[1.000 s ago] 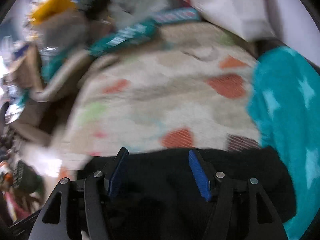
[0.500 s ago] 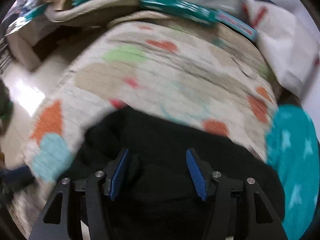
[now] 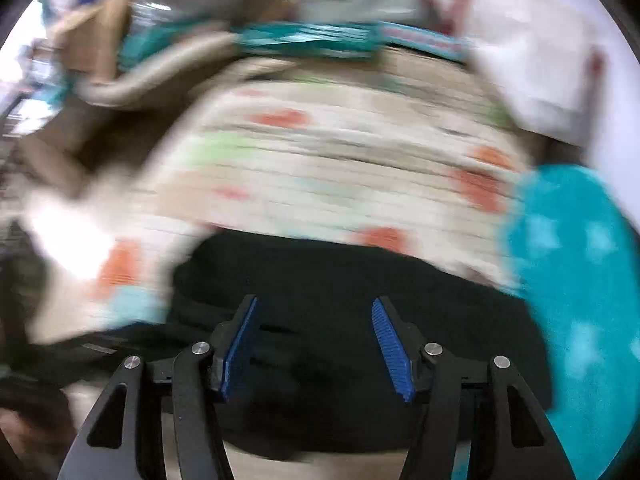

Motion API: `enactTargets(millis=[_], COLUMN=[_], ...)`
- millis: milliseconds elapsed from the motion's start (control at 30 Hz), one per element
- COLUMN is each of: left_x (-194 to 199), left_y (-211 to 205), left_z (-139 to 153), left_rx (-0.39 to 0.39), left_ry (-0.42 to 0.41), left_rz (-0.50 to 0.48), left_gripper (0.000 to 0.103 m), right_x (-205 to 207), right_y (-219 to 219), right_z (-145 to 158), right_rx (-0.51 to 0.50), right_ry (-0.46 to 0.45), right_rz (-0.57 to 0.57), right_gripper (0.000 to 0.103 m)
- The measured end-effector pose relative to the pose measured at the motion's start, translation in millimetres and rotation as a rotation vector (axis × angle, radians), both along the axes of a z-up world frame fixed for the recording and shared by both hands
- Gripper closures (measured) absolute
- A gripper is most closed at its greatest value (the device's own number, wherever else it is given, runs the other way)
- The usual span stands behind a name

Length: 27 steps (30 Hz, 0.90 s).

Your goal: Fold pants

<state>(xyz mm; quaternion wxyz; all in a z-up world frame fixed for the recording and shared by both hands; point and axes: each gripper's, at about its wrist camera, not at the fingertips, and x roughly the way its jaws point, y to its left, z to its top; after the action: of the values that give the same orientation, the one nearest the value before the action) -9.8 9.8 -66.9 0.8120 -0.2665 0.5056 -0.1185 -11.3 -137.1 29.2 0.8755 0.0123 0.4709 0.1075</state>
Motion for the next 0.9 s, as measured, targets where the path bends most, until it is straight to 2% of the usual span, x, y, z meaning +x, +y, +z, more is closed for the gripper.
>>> enactTargets(millis=[67,100,133,167,233,333,400,467,533,600,633,667,700,800,900], left_x=[-1.2,-2.2,-4.0,-5.0,-6.4,-7.5,-9.4,-12.1,-13.3,-13.2,-13.1,-12.7,-12.8,-13.8,-13.3], left_y=[2.3,4.7,7.8,9.5,9.5,-0.5,-10.5,-17.0,-16.9,-15.0,-13.5,-12.4,-11.8,-14.0,-14.8], left_z=[-0.2,-1.4,-4.0,-5.5,-7.4,-8.0,-7.1,-5.0,-5.3,-6.4,-7.4,-8.4,-8.5,-7.1,-7.5], left_rx=[-0.021,-0.046,-0.078,-0.095,-0.13,-0.168,-0.14,-0.089,-0.084,-0.064,-0.062,-0.065,-0.065,-0.048,-0.046], left_ry=[-0.007,-0.007,-0.004,-0.001,0.006,0.016,0.007,-0.016,-0.02,-0.008,0.0,0.005,0.008,0.002,0.004], left_rz=[-0.01,-0.01,-0.007,-0.005,-0.007,-0.047,-0.062,-0.074,-0.071,-0.065,-0.06,-0.056,-0.053,-0.051,-0.047], left_gripper=[0.062,0.062,0.062,0.062,0.062,0.062,0.062,0.062,0.062,0.075,0.078,0.08,0.082,0.082,0.083], right_x=[2.0,3.3,4.7,5.9,6.5,11.0,17.4,28.8,43.7,52.4,55.2,62.1,59.8,66.7,91.2], right_y=[7.2,7.9,6.9,4.7,4.1,19.7,39.6,67.2,93.0,108.0,115.6,119.8,122.1,122.8,107.6], right_z=[-16.8,-30.4,-44.8,-57.7,-59.7,-32.8,-18.1,-12.5,-18.6,-31.9,-41.3,-49.4,-52.9,-49.7,-41.9], right_rx=[0.036,0.017,-0.038,-0.142,-0.24,-0.185,-0.131,-0.123,-0.166,-0.228,-0.277,-0.312,-0.357,-0.429,-0.469], right_ry=[0.074,0.12,0.162,0.189,0.179,0.101,0.057,0.05,0.077,0.107,0.129,0.139,0.135,0.11,0.075], right_rz=[0.033,0.034,0.021,-0.006,-0.027,0.038,0.127,0.234,0.318,0.369,0.389,0.402,0.413,0.387,0.257], right_gripper=[0.049,0.05,0.052,0.055,0.068,0.068,0.068,0.068,0.067,0.067,0.068,0.079,0.095,0.098,0.103])
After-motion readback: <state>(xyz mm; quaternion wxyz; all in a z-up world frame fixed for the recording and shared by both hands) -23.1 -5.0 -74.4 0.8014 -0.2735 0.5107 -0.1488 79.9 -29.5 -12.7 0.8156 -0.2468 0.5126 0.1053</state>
